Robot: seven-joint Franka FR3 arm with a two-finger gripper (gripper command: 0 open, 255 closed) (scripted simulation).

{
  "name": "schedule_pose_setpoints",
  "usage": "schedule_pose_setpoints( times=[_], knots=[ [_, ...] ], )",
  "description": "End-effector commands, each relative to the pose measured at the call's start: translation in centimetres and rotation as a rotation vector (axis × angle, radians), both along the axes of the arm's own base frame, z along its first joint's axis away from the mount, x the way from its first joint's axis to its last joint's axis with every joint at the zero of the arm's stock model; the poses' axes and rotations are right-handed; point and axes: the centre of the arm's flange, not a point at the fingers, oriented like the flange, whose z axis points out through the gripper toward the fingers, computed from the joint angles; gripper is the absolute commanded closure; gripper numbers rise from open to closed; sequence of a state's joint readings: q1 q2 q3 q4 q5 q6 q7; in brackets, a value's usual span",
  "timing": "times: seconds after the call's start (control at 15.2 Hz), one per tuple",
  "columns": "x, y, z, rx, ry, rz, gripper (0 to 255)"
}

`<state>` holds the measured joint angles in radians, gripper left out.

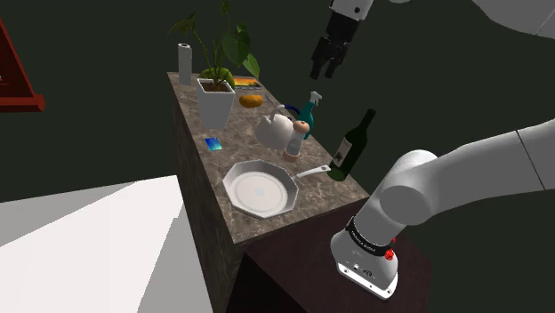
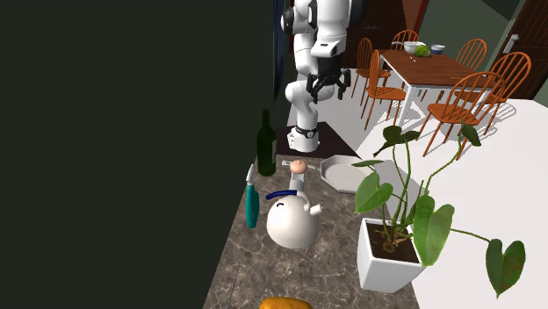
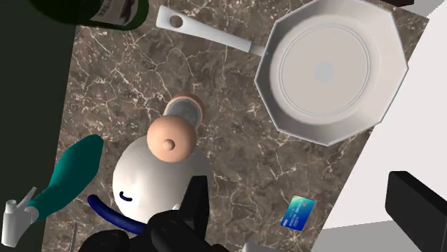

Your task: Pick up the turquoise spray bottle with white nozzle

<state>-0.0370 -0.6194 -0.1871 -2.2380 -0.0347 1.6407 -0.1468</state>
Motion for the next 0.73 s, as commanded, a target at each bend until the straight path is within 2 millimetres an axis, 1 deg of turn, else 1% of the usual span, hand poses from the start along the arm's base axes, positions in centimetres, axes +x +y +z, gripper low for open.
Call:
schedule_pose_setpoints(
  times=[0.0, 0.66],
  knots=[
    [1.5, -2.1, -1.1, 0.001, 0.006, -0.003, 0],
    [7.3, -13.1, -6.2, 0.011, 0.039, -0.023, 0]
  ],
)
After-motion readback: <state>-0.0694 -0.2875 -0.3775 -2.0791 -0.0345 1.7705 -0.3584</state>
